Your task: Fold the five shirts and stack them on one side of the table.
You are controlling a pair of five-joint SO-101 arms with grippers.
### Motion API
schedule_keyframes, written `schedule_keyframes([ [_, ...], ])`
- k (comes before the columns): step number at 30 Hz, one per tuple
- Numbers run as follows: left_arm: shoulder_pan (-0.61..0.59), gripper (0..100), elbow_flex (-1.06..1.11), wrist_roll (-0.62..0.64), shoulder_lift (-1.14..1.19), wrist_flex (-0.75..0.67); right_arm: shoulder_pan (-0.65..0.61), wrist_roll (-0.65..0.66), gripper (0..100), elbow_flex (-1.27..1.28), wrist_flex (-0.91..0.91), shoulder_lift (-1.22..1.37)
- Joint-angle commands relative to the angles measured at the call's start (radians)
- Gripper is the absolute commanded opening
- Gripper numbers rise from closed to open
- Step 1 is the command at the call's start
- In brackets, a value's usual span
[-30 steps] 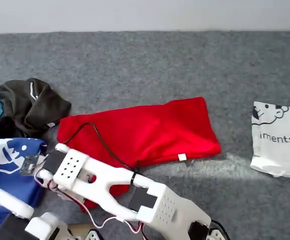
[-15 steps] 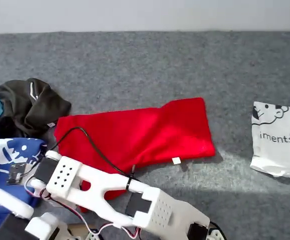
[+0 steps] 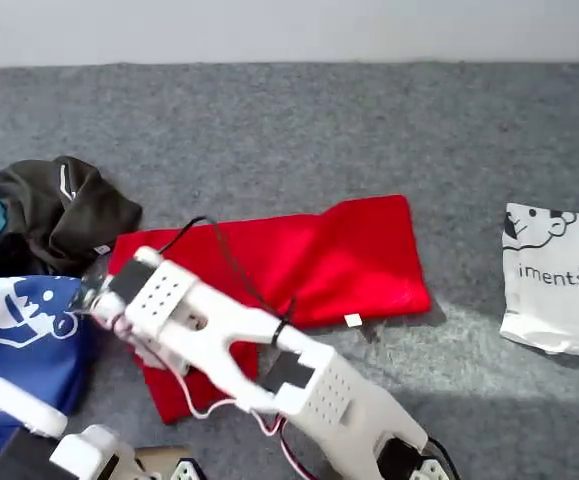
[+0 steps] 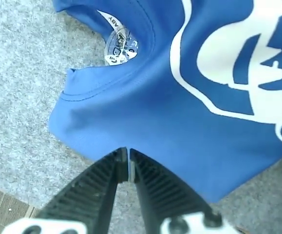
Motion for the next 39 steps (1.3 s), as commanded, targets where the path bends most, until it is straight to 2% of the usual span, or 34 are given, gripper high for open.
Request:
schedule_keyframes([
  [1, 0.006, 2, -0.042, 0.0, -0.005, -0.011, 0.027, 0.038, 0.7, -0.018, 0.047, -0.111],
  [8, 0.006, 2, -0.042, 0.0, -0.003, -0.011, -0.056, 0.034, 0.9, 0.077, 0.042, -0.257],
  [18, 0.005, 2, -0.042, 0.0, -0.008, -0.009, -0.028, 0.041, 0.9, 0.087, 0.048, -0.101],
  [23, -0.002, 2, -0.042, 0.0, -0.011, -0.006, -0.031, 0.117, 1.7, 0.255, 0.044, -0.206],
  [32, 0.006, 2, -0.042, 0.0, -0.005, -0.011, -0.097, 0.199, 23.0, 0.522, -0.048, -0.374],
  [39, 0.005, 2, -0.042, 0.0, -0.003, -0.011, -0.177, 0.198, 23.4, 0.555, -0.174, -0.384],
])
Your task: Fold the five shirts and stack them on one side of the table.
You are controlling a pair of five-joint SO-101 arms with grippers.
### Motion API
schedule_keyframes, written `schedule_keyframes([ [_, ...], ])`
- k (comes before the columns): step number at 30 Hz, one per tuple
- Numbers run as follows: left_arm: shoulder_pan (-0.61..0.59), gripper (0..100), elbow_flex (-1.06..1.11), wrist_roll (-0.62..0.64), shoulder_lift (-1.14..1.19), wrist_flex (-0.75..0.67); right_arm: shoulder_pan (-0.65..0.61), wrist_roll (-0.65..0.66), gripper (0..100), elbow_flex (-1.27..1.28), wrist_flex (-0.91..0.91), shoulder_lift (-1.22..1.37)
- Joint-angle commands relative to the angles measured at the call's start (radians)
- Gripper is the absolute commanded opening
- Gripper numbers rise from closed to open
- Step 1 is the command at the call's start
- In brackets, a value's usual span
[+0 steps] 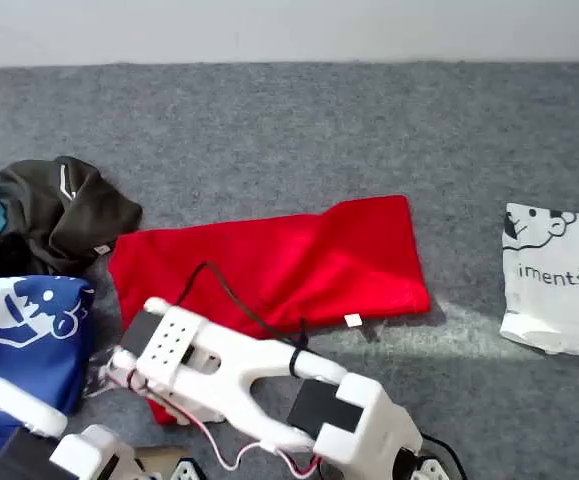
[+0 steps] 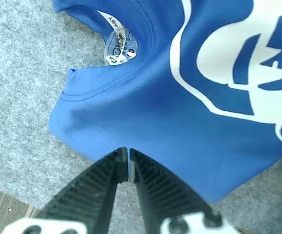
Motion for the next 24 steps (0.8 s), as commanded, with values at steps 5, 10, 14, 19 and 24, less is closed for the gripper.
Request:
schedule_keyframes([
  [5, 0.002, 2, -0.042, 0.0, -0.003, -0.011, -0.033, 0.011, 23.3, -0.018, -0.058, -0.07],
  [10, 0.006, 2, -0.042, 0.0, -0.003, -0.011, -0.033, 0.018, 20.7, 0.008, -0.154, -0.058],
  [14, 0.005, 2, -0.042, 0.0, -0.003, -0.011, -0.028, 0.018, 20.2, 0.018, -0.177, -0.002],
  [19, 0.005, 2, -0.042, 0.0, -0.003, -0.011, -0.027, 0.014, 20.2, 0.018, -0.203, 0.064],
  [24, 0.005, 2, -0.042, 0.0, -0.003, -0.011, -0.025, 0.014, 12.1, 0.018, -0.252, 0.122],
])
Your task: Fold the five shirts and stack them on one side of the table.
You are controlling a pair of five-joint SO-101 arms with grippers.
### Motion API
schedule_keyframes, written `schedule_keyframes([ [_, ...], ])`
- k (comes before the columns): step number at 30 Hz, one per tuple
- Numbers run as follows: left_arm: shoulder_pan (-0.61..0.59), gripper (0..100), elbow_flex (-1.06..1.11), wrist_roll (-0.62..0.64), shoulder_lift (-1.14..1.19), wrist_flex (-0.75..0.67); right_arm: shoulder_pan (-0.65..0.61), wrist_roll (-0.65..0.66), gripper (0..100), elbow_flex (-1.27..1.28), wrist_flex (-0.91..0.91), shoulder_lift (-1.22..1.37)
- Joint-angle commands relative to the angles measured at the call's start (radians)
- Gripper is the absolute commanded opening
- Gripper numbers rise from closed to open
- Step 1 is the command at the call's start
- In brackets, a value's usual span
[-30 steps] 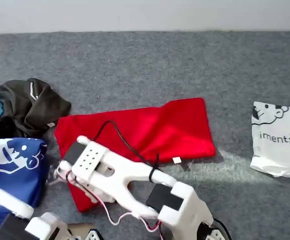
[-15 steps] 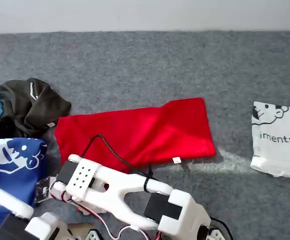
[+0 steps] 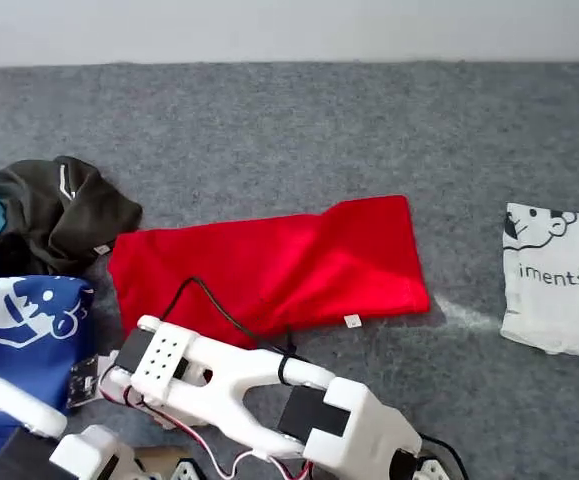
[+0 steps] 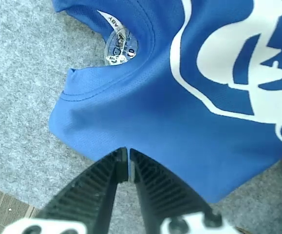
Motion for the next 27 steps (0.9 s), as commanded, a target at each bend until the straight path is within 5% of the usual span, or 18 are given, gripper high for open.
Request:
schedule_keyframes([
  [1, 0.005, 2, -0.042, 0.0, -0.003, -0.011, 0.001, 0.005, 10.3, 0.0, -0.042, 0.041],
  [9, 0.003, 2, -0.042, 0.0, -0.003, -0.011, 0.091, 0.003, 1.0, -0.106, 0.002, 0.042],
  [19, 0.005, 2, -0.042, 0.0, -0.003, -0.011, 0.223, 0.037, 0.9, -0.47, 0.199, 0.048],
  [27, 0.006, 2, -0.042, 0.0, -0.003, -0.011, 0.334, 0.104, 1.2, -0.548, 0.116, 0.071],
])
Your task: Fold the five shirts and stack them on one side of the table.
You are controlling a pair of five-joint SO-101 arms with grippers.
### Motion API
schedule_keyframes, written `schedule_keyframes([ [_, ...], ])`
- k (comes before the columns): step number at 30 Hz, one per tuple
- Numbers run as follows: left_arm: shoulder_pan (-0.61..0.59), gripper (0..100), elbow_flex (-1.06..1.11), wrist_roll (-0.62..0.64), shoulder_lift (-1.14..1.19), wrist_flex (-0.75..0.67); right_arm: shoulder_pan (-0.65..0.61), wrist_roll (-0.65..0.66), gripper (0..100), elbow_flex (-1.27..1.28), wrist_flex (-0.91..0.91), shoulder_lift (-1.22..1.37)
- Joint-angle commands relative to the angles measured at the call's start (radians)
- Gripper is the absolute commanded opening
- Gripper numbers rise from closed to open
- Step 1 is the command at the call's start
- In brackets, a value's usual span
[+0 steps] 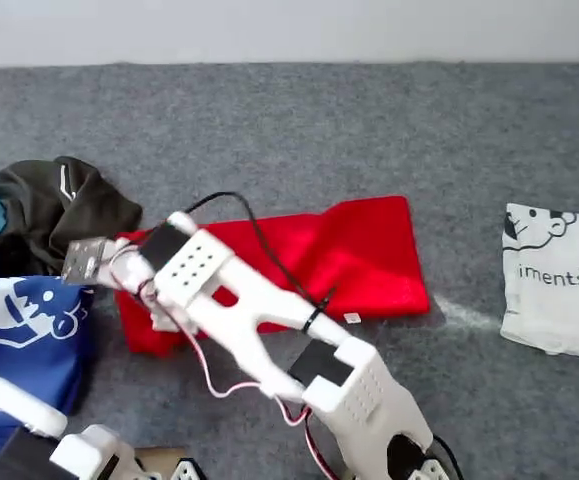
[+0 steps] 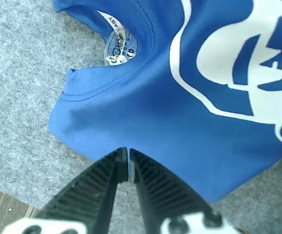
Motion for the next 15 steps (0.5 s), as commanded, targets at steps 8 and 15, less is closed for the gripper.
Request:
schedule_keyframes([
  [8, 0.006, 2, -0.042, -0.002, -0.003, -0.011, 0.142, 0.012, 23.4, -0.052, -0.093, 0.084],
  [15, 0.006, 2, -0.041, -0.002, -0.003, -0.009, 0.193, 0.011, 31.0, -0.104, -0.016, 0.053],
])
